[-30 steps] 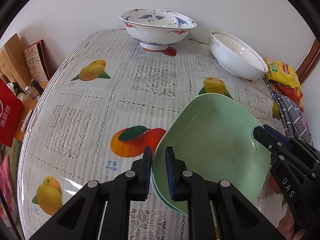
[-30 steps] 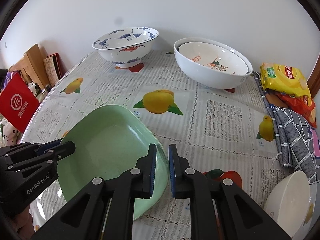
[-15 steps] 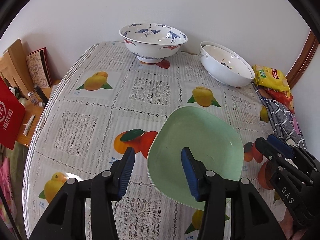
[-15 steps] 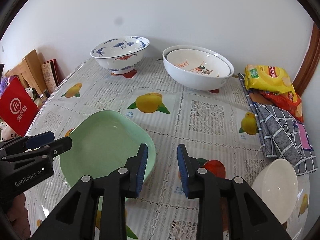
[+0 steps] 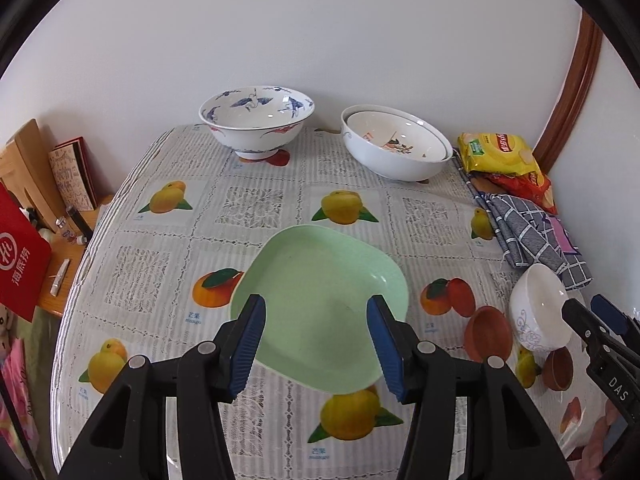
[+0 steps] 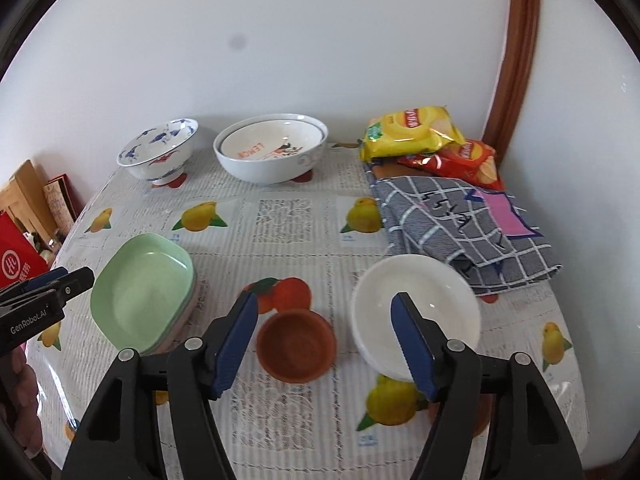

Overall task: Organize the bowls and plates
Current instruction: 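Withdraw both tools back from the plate stack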

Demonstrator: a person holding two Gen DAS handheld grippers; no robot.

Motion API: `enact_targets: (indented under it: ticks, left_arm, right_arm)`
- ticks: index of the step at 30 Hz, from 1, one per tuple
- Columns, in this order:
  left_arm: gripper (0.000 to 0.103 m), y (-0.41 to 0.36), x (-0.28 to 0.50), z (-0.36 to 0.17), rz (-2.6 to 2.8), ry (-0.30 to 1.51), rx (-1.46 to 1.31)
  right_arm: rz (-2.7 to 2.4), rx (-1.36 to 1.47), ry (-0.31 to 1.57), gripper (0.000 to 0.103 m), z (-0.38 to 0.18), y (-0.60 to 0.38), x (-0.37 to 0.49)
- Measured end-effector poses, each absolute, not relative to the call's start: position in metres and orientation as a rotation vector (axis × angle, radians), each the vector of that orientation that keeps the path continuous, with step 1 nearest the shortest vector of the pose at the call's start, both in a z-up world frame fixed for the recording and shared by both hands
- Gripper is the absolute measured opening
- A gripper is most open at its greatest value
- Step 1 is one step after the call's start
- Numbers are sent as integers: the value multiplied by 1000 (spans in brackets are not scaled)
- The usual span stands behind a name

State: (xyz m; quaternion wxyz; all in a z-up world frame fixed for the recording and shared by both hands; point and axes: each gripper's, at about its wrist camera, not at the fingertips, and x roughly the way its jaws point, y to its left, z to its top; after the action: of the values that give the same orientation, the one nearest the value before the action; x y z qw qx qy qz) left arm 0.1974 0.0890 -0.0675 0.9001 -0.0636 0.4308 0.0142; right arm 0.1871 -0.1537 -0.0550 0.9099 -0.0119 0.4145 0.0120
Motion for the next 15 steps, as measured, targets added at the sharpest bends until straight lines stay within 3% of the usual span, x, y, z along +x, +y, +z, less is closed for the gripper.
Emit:
enact_targets:
  ticks: [15]
  left_arm:
    - [51, -6, 186, -60, -52, 893, -46]
  right_arm:
    - [-117, 106, 886, 71, -57, -278, 131]
